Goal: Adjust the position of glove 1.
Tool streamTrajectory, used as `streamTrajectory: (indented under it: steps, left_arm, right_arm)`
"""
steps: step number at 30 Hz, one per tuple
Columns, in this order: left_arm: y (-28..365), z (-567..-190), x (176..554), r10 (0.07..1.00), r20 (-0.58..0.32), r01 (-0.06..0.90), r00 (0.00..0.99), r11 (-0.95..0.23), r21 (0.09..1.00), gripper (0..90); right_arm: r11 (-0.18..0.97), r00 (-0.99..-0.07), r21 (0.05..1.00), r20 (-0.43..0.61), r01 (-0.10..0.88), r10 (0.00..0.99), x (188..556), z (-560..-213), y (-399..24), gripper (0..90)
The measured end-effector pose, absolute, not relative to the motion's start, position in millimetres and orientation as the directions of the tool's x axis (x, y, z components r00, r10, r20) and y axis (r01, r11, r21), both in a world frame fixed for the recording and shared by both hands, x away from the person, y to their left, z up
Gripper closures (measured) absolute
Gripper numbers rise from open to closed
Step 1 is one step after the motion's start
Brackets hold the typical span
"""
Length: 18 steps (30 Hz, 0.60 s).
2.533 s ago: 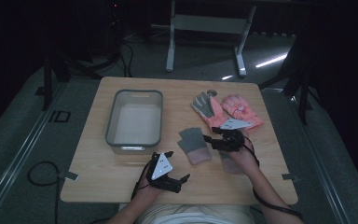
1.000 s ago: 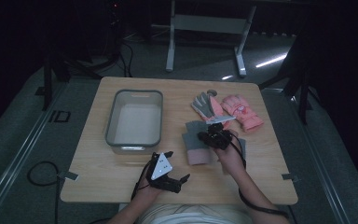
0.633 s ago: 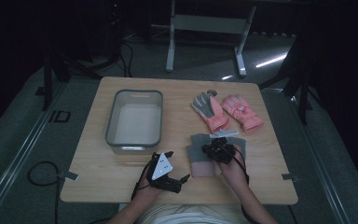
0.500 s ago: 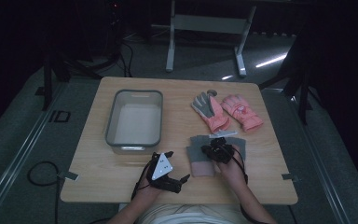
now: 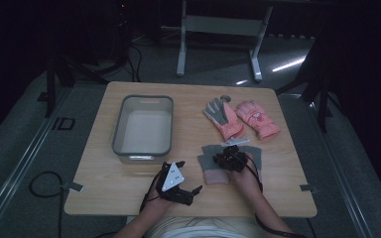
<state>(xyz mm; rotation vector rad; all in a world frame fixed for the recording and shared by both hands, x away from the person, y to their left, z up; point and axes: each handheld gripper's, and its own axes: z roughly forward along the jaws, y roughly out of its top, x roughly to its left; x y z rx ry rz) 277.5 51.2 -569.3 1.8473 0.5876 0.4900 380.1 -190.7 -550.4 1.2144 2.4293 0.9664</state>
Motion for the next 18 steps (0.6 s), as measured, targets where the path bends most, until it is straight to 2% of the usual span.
streamTrajectory:
  steps: [2, 3, 4, 8, 13, 18]
  left_arm:
    - [51.2, -569.3, 277.5, 0.607, 0.053, 0.161, 0.793, -0.293, 0.942, 0.0]
    - [51.0, -569.4, 277.5, 0.608, 0.052, 0.163, 0.792, -0.293, 0.942, 0.0]
    - [51.1, -569.3, 277.5, 0.608, 0.055, 0.161, 0.792, -0.294, 0.942, 0.0]
    - [50.8, -569.4, 277.6, 0.609, 0.053, 0.162, 0.791, -0.292, 0.943, 0.0]
    - [50.5, -569.5, 277.5, 0.611, 0.053, 0.163, 0.790, -0.292, 0.942, 0.0]
    - [50.3, -569.4, 277.3, 0.614, 0.057, 0.161, 0.788, -0.294, 0.942, 0.0]
  right_arm:
    - [0.427, -0.617, 0.665, 0.065, 0.613, 0.784, 380.3, -550.5, -191.1, 75.1]
    - [0.421, -0.610, 0.663, 0.068, 0.619, 0.789, 379.7, -548.7, -191.5, 70.8]
    - [0.426, -0.612, 0.669, 0.056, 0.609, 0.789, 379.0, -547.0, -191.8, 70.2]
    - [0.431, -0.617, 0.697, 0.021, 0.573, 0.787, 376.3, -532.7, -198.1, 70.3]
    - [0.412, -0.612, 0.733, 0.007, 0.541, 0.791, 374.6, -502.4, -231.1, 69.2]
    - [0.401, -0.588, 0.723, 0.009, 0.563, 0.809, 373.2, -498.6, -267.1, 68.4]
